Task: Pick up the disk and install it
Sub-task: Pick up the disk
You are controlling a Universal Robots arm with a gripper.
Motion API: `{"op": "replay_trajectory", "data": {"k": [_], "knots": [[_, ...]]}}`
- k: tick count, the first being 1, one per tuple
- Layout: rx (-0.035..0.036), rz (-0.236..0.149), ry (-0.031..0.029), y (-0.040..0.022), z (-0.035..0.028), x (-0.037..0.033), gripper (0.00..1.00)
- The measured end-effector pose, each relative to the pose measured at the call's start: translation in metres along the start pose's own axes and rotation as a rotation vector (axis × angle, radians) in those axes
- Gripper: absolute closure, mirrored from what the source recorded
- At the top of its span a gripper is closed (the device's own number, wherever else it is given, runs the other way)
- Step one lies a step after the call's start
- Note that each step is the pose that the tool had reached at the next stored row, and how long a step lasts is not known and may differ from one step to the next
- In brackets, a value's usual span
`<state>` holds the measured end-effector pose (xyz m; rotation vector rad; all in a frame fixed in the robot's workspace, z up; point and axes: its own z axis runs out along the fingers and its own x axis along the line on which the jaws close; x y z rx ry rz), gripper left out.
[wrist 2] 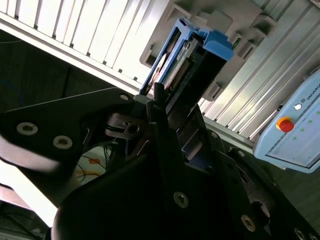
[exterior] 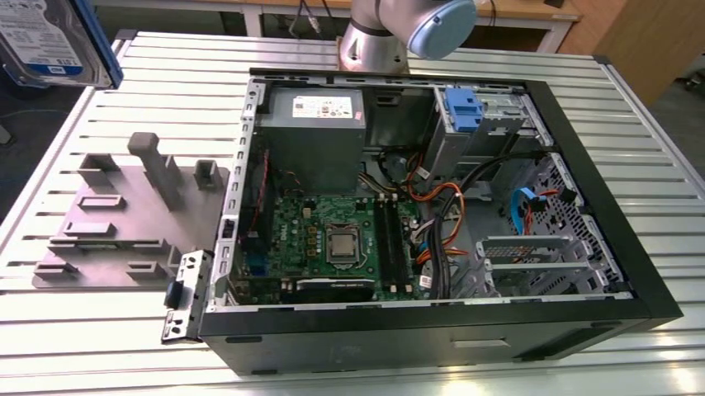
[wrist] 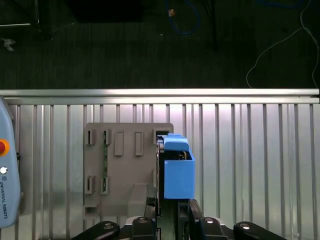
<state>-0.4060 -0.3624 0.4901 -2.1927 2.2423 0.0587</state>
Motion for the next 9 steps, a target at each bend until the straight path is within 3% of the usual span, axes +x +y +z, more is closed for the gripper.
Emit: {"op": "replay_trajectory", "data": {"k": [6,9], "knots": [[-0.0001,0.0,0.0001,-0.0004,-0.0001,-0.0001,0.65],[0.0,0.0,0.0,-0.004,-0.0002,-0.0001,0.65]]}}
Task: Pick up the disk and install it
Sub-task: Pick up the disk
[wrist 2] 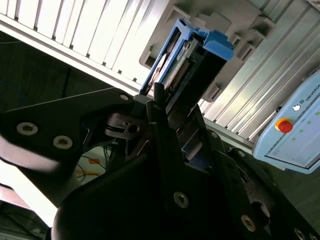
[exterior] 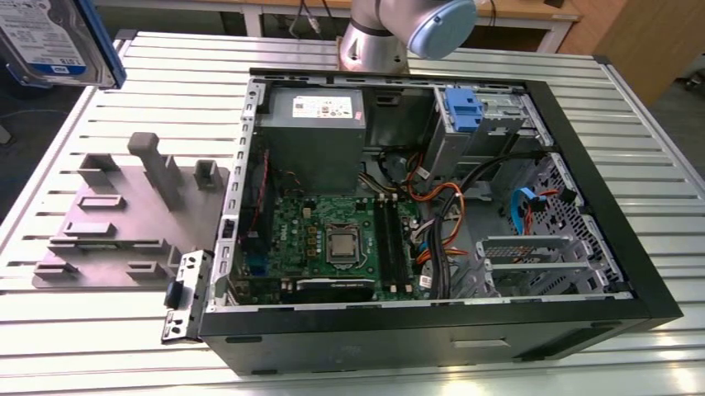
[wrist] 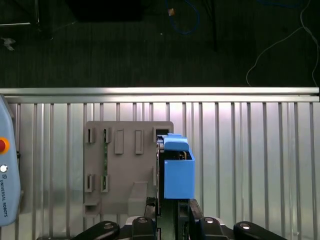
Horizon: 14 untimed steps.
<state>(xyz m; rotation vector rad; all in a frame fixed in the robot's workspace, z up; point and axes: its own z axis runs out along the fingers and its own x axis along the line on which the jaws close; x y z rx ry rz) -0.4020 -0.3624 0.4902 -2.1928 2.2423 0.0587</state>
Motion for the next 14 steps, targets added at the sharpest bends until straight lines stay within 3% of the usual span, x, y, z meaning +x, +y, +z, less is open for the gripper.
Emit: {"op": "replay_trajectory", "data": {"k": [14], "knots": [[0.0,0.0,0.0,-0.032,-0.0007,-0.0007,0.65]]}}
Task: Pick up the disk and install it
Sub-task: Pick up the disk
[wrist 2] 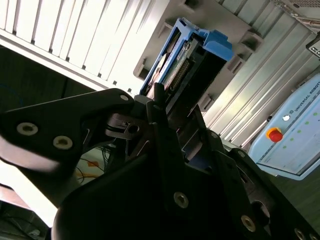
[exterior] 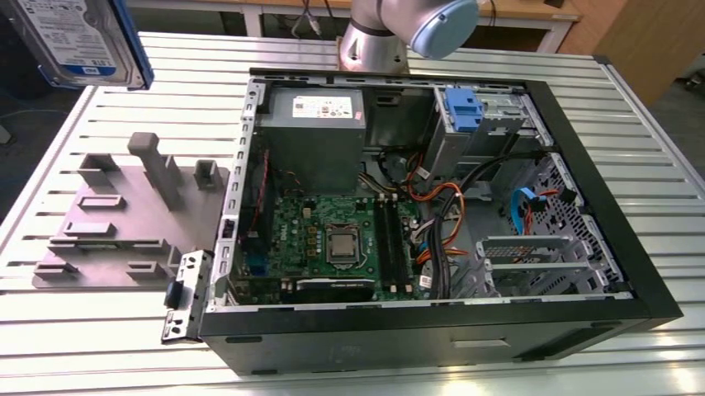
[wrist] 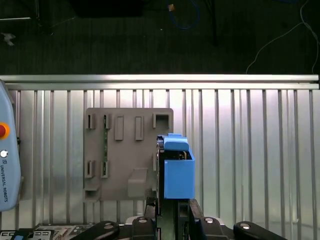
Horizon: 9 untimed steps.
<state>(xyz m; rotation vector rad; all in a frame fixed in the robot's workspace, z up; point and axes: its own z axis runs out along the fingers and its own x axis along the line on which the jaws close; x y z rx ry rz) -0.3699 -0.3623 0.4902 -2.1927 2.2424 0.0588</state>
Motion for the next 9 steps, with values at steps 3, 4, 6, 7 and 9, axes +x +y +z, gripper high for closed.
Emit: {"op": "replay_trajectory", "data": {"k": [3,4,6,7,9], "knots": [[0.0,0.0,0.0,-0.0088,-0.0002,-0.0002,0.65],[0.0001,0.0,0.0,-0.0116,-0.0002,-0.0003,0.65],[0.0,0.0,0.0,-0.0176,-0.0004,-0.0004,0.65],[0.0,0.0,0.0,-0.0205,-0.0005,-0.0004,0.65],[0.0,0.0,0.0,-0.0265,-0.0006,-0.0006,0.65]]}}
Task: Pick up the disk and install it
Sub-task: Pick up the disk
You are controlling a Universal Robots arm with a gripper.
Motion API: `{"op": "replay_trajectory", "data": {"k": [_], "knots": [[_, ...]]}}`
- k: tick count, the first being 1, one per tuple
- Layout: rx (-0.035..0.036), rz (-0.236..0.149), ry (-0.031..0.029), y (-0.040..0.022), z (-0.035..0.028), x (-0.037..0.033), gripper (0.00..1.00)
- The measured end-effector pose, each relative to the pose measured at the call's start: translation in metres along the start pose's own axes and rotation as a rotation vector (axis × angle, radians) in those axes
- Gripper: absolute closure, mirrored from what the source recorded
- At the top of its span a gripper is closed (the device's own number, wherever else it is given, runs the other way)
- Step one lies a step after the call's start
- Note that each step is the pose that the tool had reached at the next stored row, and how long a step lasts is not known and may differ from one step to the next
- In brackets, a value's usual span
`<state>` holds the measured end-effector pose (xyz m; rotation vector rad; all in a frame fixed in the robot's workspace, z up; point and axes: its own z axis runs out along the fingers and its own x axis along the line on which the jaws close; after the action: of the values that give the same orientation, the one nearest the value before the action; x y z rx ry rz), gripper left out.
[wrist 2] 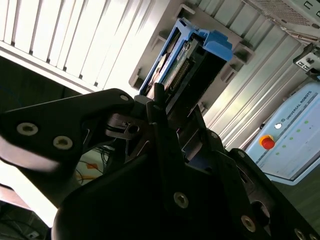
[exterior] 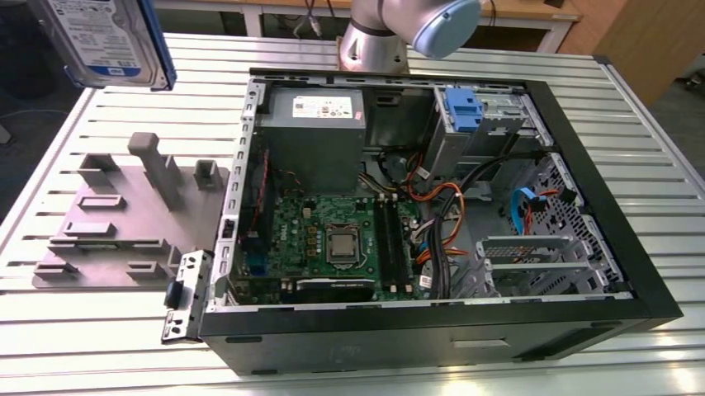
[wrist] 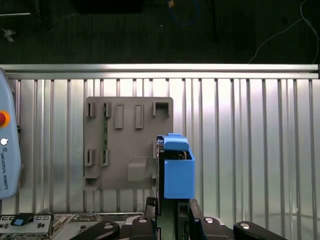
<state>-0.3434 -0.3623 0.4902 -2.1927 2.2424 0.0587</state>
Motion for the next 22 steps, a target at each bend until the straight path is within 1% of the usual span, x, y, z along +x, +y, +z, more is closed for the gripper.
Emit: {"op": "replay_trajectory", "data": {"k": [11,22], "knots": [[0.0,0.0,0.0,-0.0348,-0.0008,-0.0008,0.65],[0.0001,0.0,-0.0001,-0.0733,-0.0016,-0.0016,0.65]]}}
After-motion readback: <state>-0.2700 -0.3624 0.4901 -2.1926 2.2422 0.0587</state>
